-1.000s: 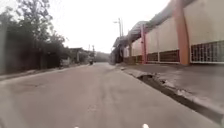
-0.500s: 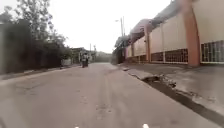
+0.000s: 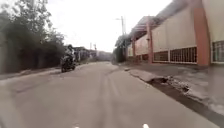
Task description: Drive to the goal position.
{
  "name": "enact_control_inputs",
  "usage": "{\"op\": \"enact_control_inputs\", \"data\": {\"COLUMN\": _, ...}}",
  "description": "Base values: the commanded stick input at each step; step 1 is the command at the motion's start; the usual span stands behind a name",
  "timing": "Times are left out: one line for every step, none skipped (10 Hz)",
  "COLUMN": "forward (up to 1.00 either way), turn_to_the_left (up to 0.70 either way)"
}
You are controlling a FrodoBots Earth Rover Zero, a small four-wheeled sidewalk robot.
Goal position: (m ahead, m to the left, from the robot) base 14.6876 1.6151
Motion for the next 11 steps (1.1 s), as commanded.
{"op": "enact_control_inputs", "data": {"forward": 0.85, "turn_to_the_left": 0.06}}
{"op": "enact_control_inputs", "data": {"forward": 0.85, "turn_to_the_left": 0.04}}
{"op": "enact_control_inputs", "data": {"forward": 0.85, "turn_to_the_left": 0.14}}
{"op": "enact_control_inputs", "data": {"forward": 0.85, "turn_to_the_left": 0.03}}
{"op": "enact_control_inputs", "data": {"forward": 0.85, "turn_to_the_left": 0.13}}
{"op": "enact_control_inputs", "data": {"forward": 0.85, "turn_to_the_left": 0.16}}
{"op": "enact_control_inputs", "data": {"forward": 0.85, "turn_to_the_left": 0.14}}
{"op": "enact_control_inputs", "data": {"forward": 0.85, "turn_to_the_left": 0.01}}
{"op": "enact_control_inputs", "data": {"forward": 0.85, "turn_to_the_left": 0.12}}
{"op": "enact_control_inputs", "data": {"forward": 0.85, "turn_to_the_left": -0.23}}
{"op": "enact_control_inputs", "data": {"forward": 0.85, "turn_to_the_left": -0.25}}
